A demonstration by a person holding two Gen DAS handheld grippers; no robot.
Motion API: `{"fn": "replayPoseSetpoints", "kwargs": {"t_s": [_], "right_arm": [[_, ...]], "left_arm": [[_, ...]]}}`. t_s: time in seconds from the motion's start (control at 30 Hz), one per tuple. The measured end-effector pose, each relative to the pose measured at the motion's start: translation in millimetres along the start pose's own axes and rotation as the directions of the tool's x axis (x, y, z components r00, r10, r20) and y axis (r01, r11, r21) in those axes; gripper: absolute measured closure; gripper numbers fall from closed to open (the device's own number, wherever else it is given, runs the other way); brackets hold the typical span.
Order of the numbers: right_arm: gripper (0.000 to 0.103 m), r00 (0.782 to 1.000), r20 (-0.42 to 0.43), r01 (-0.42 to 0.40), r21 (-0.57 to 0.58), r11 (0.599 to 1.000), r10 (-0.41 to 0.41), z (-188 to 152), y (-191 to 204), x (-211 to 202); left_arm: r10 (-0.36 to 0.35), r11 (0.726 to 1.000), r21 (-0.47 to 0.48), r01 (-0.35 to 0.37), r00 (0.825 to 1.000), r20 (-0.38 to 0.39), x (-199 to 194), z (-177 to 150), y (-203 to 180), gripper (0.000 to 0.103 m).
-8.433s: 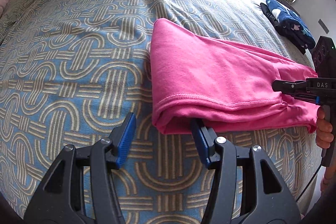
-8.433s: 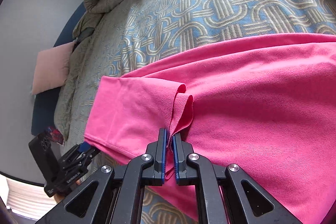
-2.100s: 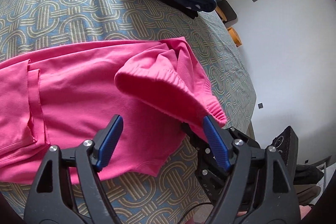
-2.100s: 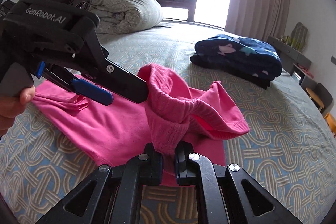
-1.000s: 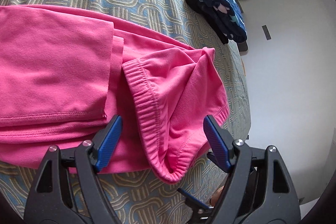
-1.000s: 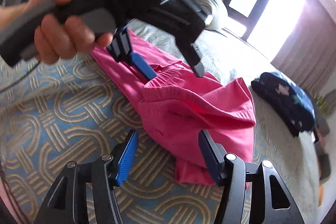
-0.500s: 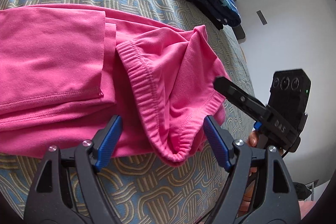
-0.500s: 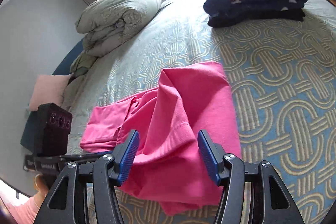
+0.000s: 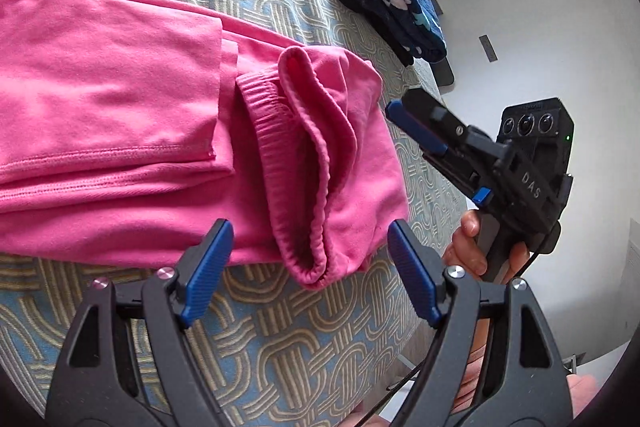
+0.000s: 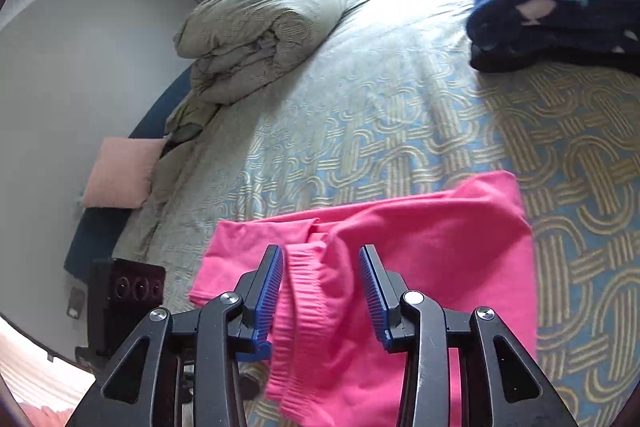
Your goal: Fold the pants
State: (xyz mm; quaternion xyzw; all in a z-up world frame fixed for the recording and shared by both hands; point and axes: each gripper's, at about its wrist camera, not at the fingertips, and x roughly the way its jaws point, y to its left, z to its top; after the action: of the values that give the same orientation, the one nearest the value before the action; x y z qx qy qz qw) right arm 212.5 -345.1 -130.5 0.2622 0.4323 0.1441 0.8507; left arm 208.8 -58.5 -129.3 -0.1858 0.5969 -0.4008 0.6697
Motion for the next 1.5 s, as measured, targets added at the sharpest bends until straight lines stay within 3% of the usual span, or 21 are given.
{"fn": "replayPoseSetpoints", "kwargs": {"t_s": [0.17, 0.3, 0.33, 0.37, 0.4, 0.7, 0.97, 1.3, 1.5], "right_arm": [[0.063, 0.996, -0.066, 0.053, 0.023, 0.998, -0.052, -24.2, -19.7, -3.1], [0.063, 0.992, -0.075, 0.101, 0.065, 0.993, -0.096, -38.1, -29.9, -4.1], [0.063, 0.995, -0.06, 0.09, 0.09, 0.992, -0.085, -40.4, -34.2, -8.7], [0.063, 0.996, -0.046, 0.082, 0.111, 0.99, -0.077, -41.9, -38.0, -13.4], [0.063, 0.997, -0.031, 0.078, 0.128, 0.989, -0.074, -43.3, -41.5, -18.9], [0.063, 0.981, 0.026, 0.187, 0.121, 0.975, -0.192, -39.1, -58.6, -49.4], [0.051, 0.985, 0.02, 0.167, 0.123, 0.978, -0.17, -47.9, -58.8, -46.8], [0.051, 0.987, -0.035, 0.162, 0.083, 0.983, -0.159, -55.6, -43.4, -28.6], [0.051, 0.987, -0.082, 0.145, 0.047, 0.988, -0.141, -55.9, -23.9, -3.5]], "left_arm": [[0.045, 0.999, 0.028, -0.044, 0.998, -0.042, 26.6, 6.8, -8.4, 0.023], [0.065, 0.998, 0.017, -0.065, 0.998, 0.002, 33.5, 18.6, -14.4, 0.024], [0.083, 0.996, 0.026, -0.083, 0.996, 0.018, 33.2, 21.5, -17.7, 0.049], [0.119, 0.992, 0.045, -0.12, 0.993, 0.023, 34.0, 24.1, -21.4, 0.089], [0.147, 0.987, 0.063, -0.148, 0.989, 0.021, 35.1, 26.2, -24.8, 0.091], [0.134, 0.966, 0.199, -0.167, 0.976, 0.17, -24.0, 45.8, -82.7, 0.091], [0.254, 0.926, 0.225, -0.302, 0.942, 0.219, -72.4, 70.8, -89.1, 0.091], [0.422, 0.848, 0.216, -0.484, 0.863, 0.277, -117.5, 78.2, -59.6, 0.091], [0.459, 0.839, 0.162, -0.519, 0.836, 0.3, -140.1, 73.8, -30.7, 0.091]]}}
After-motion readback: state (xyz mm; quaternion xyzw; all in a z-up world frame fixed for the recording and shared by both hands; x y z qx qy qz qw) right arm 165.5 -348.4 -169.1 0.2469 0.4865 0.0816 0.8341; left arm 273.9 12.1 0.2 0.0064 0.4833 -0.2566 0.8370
